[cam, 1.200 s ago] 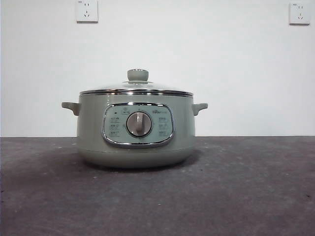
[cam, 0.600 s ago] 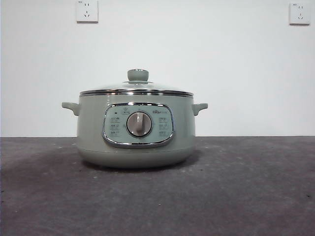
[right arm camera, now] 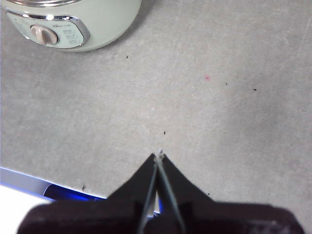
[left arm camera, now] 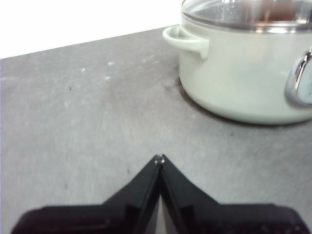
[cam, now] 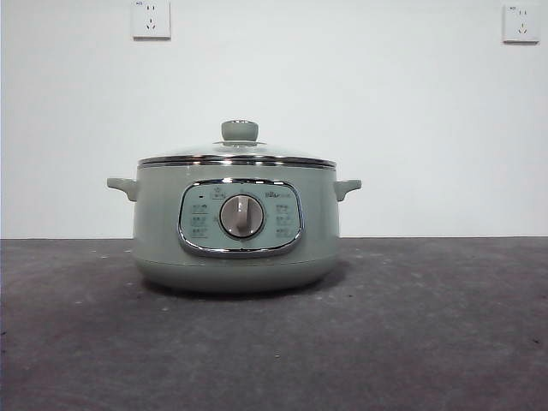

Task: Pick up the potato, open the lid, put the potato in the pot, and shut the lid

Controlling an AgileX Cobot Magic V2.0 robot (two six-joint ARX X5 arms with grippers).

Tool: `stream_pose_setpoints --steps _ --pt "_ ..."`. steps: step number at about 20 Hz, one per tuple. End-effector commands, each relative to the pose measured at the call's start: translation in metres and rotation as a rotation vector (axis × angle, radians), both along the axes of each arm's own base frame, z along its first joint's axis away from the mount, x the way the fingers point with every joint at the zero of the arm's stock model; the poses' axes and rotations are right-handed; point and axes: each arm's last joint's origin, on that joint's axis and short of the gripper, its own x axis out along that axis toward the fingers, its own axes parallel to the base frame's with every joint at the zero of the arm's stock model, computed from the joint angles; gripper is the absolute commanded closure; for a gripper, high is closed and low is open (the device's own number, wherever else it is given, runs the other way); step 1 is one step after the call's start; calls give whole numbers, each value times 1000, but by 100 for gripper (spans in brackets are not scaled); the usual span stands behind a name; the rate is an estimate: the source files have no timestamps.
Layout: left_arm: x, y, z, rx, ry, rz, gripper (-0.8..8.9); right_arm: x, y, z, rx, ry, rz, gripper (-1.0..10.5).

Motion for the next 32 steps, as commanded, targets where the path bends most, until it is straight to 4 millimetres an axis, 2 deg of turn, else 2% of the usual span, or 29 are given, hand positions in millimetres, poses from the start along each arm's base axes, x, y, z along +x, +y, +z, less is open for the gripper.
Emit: stream_pose_setpoints --steps 1,4,7,10,22,25,29,32 --pt "-3 2 -4 -8 -17 67 817 -1 -1 -4 -21 23 -11 962" --pt "-8 6 -6 0 -13 131 817 -1 -1 -4 -21 23 -11 962" --pt "-10 9 0 -5 -83 170 816 -1 -1 -4 -21 23 -11 962" --pt "-10 9 0 -12 -83 163 816 -1 -1 -4 -26 17 -16 962" --pt "-6 9 -8 -7 22 160 816 -4 -5 -2 -21 -3 -25 962" --pt "-5 9 -10 -6 43 160 816 -15 -17 3 -25 -66 9 962" --pt "-4 9 -12 -5 72 161 816 -22 -36 9 -127 -366 -54 962" --pt "-4 9 -13 -4 86 161 816 -30 -49 -14 -39 -535 23 963"
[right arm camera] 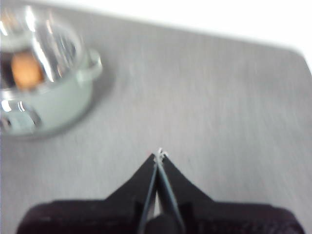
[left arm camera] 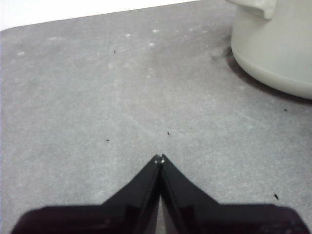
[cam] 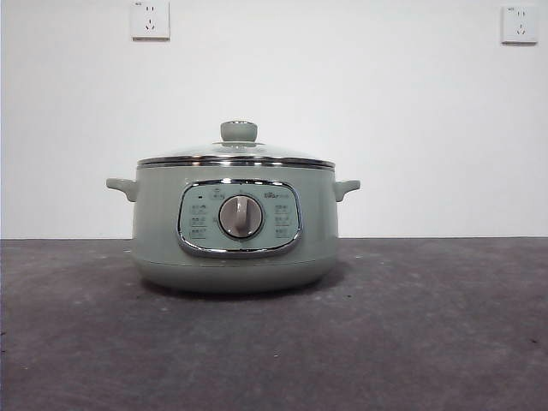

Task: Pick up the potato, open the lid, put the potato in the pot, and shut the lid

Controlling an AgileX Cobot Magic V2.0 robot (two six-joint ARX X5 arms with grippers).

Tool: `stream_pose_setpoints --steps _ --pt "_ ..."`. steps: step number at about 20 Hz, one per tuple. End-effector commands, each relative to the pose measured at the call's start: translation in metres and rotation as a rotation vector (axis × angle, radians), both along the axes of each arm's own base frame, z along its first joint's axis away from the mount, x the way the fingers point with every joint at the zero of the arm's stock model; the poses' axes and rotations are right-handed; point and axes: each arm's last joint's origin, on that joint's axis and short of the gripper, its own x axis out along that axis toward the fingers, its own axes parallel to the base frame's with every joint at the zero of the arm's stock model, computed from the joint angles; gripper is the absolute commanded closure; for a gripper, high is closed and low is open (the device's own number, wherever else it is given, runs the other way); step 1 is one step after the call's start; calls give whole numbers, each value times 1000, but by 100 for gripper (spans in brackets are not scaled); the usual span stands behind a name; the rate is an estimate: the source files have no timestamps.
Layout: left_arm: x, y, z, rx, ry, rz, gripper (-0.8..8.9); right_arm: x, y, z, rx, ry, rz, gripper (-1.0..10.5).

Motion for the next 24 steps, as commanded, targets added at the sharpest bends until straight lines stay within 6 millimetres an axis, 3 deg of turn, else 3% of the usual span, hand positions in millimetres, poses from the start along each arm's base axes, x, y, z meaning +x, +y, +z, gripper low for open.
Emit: stream_pose_setpoints --steps 1,6,11,17,24 --pt "0 0 -4 -8 13 1 816 -7 -8 -29 -25 -126 107 963" --pt "0 0 -4 -8 19 1 816 -1 -17 -112 -121 -317 -26 963" --pt "1 0 -4 -8 23 1 816 14 -18 -161 -54 -366 -112 962" --pt "1 0 -5 -9 35 1 816 33 -21 -193 -3 -423 -92 962" --pt "2 0 -5 -9 36 0 816 37 -29 -206 40 -429 -182 963"
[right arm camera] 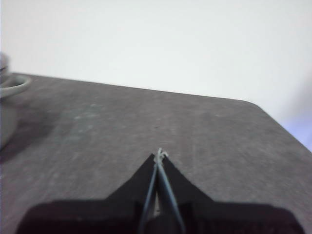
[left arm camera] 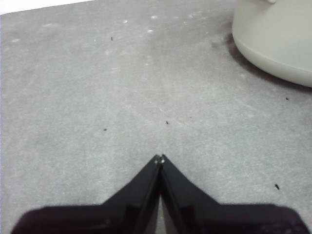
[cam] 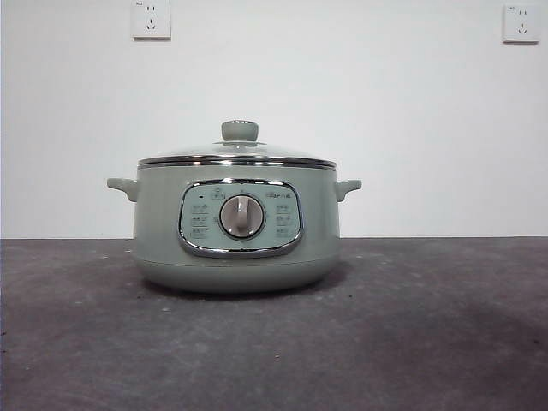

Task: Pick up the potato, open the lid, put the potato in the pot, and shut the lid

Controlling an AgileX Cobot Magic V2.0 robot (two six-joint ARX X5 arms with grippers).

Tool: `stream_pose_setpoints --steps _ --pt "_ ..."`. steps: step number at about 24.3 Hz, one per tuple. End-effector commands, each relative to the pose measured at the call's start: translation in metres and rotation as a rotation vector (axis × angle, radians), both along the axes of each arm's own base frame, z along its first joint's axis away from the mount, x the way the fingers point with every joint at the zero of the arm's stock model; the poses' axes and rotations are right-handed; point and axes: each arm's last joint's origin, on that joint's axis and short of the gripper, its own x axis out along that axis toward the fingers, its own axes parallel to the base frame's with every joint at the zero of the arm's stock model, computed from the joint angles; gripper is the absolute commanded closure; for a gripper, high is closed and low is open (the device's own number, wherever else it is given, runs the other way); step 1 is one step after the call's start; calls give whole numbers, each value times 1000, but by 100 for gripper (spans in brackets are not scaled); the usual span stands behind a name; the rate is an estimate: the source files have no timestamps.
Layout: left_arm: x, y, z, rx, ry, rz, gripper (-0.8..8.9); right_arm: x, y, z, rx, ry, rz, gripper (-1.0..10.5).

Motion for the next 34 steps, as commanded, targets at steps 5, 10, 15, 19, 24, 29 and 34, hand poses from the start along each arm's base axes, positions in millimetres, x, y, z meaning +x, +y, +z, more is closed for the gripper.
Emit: stream_pose_setpoints --steps 5,10,15,19,24,29,34 --pt "0 0 -2 -7 -1 3 816 4 -1 -21 87 59 -25 962" --pt "0 0 -2 -7 -1 3 816 2 -1 -31 81 163 -29 962" --pt "0 0 -2 -7 -1 3 816 2 -1 -31 47 163 -25 962" --pt "0 0 -2 -7 -1 3 816 2 -1 -31 55 161 -22 962" --pt "0 0 -2 -7 -1 3 816 2 -1 -31 55 161 -22 962" --pt "0 0 -2 -7 -1 3 816 2 -1 -31 55 161 -22 962" --pt "0 0 -2 -7 -1 3 816 2 -1 -31 55 161 -23 962"
